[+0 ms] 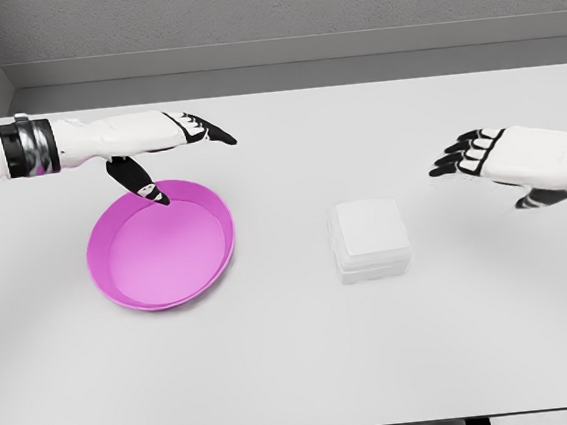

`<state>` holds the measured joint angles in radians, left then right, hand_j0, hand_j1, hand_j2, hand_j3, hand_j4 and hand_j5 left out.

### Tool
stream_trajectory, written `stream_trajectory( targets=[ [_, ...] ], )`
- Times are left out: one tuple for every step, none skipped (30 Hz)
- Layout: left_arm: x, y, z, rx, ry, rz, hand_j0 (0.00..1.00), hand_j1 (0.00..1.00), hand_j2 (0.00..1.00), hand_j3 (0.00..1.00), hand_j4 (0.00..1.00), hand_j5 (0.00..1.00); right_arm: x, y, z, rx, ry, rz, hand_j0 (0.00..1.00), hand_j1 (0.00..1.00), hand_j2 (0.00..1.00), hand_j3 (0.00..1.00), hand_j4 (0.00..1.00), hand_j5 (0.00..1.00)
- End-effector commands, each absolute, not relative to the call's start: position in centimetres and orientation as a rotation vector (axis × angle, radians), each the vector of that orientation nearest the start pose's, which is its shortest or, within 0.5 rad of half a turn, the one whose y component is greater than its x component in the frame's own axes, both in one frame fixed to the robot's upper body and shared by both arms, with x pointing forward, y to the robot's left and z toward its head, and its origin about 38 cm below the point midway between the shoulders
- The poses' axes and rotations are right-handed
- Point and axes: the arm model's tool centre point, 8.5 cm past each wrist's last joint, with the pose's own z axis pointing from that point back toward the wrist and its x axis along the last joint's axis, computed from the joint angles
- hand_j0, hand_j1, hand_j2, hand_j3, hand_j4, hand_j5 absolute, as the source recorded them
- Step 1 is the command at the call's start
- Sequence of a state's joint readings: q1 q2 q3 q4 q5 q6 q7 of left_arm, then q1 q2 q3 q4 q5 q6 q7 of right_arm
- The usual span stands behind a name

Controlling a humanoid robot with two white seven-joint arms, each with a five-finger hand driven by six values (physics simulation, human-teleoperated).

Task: Pack egg into the box and close the box lid

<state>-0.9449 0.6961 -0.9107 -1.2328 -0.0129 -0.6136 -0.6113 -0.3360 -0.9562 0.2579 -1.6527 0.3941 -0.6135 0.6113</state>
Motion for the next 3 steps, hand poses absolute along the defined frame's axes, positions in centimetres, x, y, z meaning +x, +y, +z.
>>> stream_trajectory(
  targets=[
    [48.11,24.39,24.04,0.044,-1.538,-1.979,1.00,1.00,1.00,1.00,1.00,1.00,38.52,-37.55,24.60,-0.536,-1.338,2.033,1.00,1.00,1.00,1.00,1.00,1.00],
    [48.11,24.17,23.96,0.040,-1.539,-1.982,1.00,1.00,1.00,1.00,1.00,1.00,38.46,-37.43,24.49,-0.531,-1.337,2.037,1.00,1.00,1.00,1.00,1.00,1.00],
    [48.09,23.88,23.86,0.033,-1.543,-1.982,1.00,1.00,1.00,1.00,1.00,1.00,38.47,-37.39,24.56,-0.534,-1.338,2.039,1.00,1.00,1.00,1.00,1.00,1.00]
  ],
)
